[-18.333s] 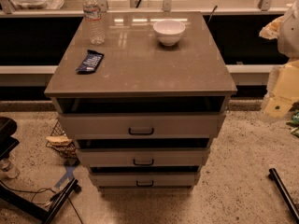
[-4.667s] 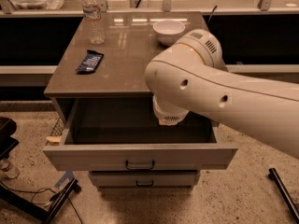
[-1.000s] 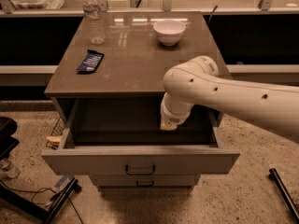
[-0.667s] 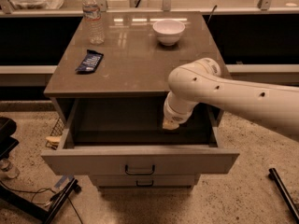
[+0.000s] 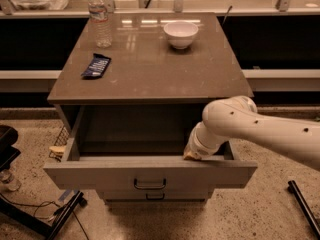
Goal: Open top drawer
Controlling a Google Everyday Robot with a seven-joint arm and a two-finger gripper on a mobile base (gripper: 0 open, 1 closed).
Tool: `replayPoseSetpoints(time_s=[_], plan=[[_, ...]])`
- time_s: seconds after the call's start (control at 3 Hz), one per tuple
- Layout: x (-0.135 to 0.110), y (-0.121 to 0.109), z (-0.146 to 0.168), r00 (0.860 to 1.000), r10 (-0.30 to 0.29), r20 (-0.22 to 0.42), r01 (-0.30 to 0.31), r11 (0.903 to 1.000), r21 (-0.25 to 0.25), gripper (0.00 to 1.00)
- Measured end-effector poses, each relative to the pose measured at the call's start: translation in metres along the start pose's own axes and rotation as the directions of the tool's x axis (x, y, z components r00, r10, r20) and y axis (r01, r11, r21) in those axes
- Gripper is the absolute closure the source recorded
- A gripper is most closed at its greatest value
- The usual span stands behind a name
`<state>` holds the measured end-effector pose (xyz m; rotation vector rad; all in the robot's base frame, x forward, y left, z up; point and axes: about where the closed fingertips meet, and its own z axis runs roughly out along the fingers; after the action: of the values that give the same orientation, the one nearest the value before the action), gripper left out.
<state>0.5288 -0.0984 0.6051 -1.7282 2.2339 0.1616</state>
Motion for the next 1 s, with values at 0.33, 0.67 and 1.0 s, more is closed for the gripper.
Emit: replayPoseSetpoints(time_s=[0.33,0.67,1.0], plan=[[0.005,0.006,0.002,1.000,0.018,0.007,-0.018,0.9998,-0.002,1.00],[0.019,0.032,-0.010,0.998,0.055,-0.017,-0.055,0.9985,0.005,1.00],[0.027,0.055,-0.024,0.994,0.102,-0.032,-0.102,0.9947,0.014,1.00]])
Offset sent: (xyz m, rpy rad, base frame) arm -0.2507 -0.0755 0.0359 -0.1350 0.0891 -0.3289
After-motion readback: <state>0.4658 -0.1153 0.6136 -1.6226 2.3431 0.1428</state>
